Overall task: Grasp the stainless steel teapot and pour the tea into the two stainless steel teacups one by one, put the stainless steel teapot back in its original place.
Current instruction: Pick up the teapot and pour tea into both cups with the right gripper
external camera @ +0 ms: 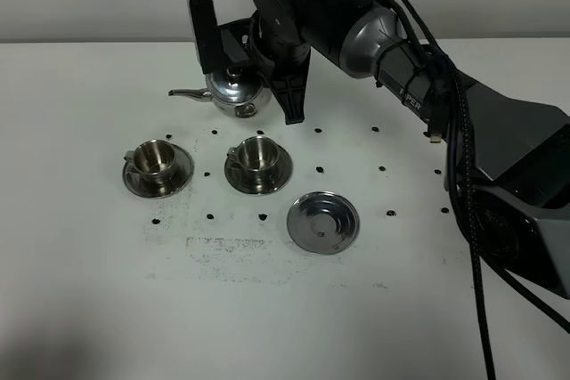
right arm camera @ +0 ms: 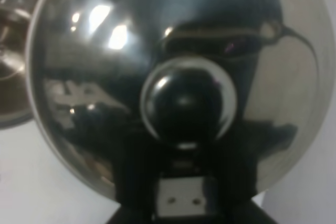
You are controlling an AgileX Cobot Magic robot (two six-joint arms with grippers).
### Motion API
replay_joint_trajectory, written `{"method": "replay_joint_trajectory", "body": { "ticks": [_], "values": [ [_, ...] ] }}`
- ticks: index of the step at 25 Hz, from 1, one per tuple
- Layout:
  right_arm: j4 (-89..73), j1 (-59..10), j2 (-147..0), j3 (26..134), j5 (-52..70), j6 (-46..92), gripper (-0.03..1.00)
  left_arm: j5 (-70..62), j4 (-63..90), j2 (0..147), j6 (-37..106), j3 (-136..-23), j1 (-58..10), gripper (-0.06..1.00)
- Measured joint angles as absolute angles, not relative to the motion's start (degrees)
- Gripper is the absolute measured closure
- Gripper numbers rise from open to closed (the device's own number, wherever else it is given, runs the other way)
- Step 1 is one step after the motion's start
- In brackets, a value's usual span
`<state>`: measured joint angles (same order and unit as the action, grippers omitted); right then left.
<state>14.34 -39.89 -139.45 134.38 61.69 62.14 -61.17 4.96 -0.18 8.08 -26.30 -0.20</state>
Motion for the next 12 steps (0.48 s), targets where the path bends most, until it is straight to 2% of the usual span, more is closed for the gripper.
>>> {"method": "replay_joint_trajectory", "body": {
  "ticks": [12],
  "values": [
    [15.9, -41.4, -142.0, 134.4, 60.6, 64.9, 0.79, -61.2, 5.0, -0.2, 8.0, -26.3, -0.2, 0.28]
  ]
}}
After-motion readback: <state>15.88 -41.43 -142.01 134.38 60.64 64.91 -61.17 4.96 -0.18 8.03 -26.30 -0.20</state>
